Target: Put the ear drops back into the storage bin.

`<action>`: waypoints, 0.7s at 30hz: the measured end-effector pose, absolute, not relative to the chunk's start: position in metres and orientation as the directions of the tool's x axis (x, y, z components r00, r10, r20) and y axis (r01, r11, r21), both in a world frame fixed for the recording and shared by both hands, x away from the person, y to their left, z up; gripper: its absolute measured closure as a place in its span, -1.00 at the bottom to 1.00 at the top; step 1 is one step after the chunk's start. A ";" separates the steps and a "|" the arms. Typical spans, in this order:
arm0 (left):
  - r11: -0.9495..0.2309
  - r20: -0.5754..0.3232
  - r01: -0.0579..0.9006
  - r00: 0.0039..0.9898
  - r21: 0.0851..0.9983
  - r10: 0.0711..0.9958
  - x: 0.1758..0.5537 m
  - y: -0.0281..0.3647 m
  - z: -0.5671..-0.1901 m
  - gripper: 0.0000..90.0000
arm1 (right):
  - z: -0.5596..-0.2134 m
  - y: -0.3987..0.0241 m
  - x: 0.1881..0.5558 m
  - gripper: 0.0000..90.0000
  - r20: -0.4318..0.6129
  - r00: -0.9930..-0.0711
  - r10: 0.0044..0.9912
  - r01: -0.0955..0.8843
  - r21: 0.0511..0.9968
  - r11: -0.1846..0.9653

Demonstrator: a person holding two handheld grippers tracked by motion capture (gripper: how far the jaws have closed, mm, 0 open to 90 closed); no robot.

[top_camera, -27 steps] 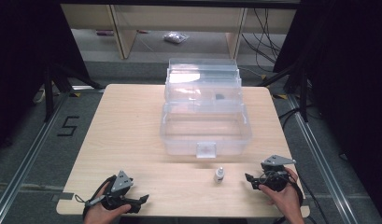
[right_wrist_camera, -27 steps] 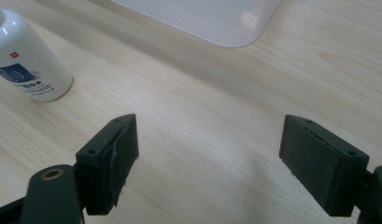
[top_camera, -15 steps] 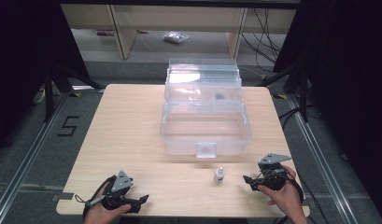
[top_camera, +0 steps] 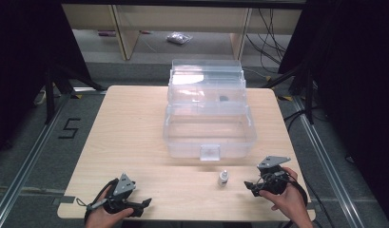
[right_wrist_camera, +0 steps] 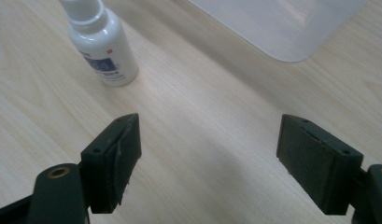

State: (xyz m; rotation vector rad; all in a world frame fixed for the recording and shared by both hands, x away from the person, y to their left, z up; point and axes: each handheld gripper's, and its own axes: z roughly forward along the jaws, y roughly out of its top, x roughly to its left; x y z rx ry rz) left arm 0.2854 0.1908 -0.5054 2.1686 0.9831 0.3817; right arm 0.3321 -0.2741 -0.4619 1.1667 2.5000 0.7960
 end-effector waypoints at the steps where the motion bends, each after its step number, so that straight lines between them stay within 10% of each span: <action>1: -0.455 -0.024 0.534 0.666 0.713 0.745 0.285 0.191 -0.505 -0.66 | -0.461 -0.272 0.331 -0.49 0.003 -0.636 0.772 0.629 0.581 0.516; 21: -0.455 -0.024 0.536 0.666 0.711 0.746 0.286 0.191 -0.505 -0.66 | -0.439 -0.227 0.337 -0.44 -0.079 -0.780 0.621 0.521 0.468 0.713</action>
